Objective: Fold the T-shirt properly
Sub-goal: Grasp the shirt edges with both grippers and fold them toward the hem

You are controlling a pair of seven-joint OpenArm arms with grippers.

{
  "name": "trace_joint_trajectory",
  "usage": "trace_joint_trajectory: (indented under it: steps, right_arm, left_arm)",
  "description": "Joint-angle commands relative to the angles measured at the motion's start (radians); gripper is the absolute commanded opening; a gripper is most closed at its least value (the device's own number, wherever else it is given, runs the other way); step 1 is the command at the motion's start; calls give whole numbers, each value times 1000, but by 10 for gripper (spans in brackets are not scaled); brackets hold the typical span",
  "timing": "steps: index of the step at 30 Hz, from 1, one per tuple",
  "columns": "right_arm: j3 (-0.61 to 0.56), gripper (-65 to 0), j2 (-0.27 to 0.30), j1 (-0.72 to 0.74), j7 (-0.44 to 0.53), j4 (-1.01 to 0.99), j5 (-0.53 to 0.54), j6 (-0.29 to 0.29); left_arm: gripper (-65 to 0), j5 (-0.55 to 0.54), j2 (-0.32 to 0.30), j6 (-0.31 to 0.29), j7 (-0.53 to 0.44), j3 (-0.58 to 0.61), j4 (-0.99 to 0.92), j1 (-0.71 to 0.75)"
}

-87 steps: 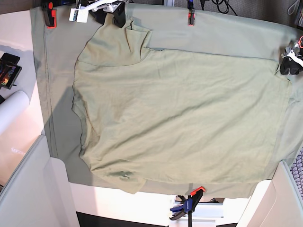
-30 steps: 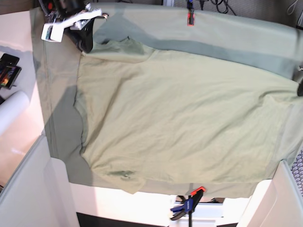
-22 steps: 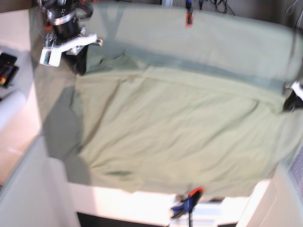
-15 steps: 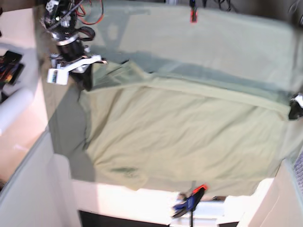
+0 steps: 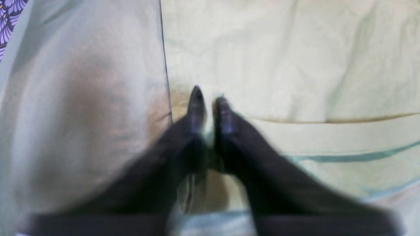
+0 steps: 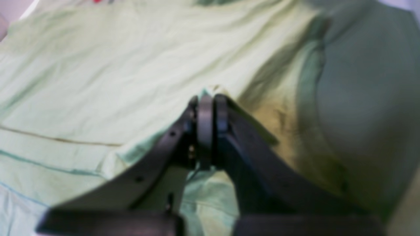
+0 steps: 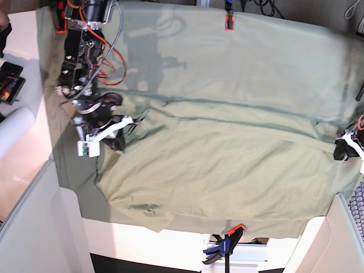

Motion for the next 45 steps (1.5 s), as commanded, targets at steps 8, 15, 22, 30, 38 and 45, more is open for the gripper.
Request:
trace_joint_trajectory:
  steps: [8, 15, 22, 30, 38, 45]
  right_arm:
    - [42, -239, -2, 42, -85, 53, 53, -6]
    - [274, -239, -2, -87, -210, 200, 110, -81]
    - [378, -239, -51, -216, -175, 168, 225, -83]
    - [344, -239, -89, -192, -130, 79, 254, -80]
    - [302, -239, -88, -165, -131, 67, 234, -80]
    - [301, -239, -88, -165, -131, 66, 224, -80]
  left_arm:
    - [-326, -204, -65, -9, 160, -68, 17, -30]
    - [-327, -504, -149, -9, 382, -175, 18, 70]
    - [-327, -600, -146, -9, 379, -177, 18, 192]
    - [-327, -597, -76, -9, 374, -179, 18, 191]
    - [-327, -437, -5, -9, 261, -179, 18, 188]
    - [-327, -396, 54, -9, 258, -179, 18, 172]
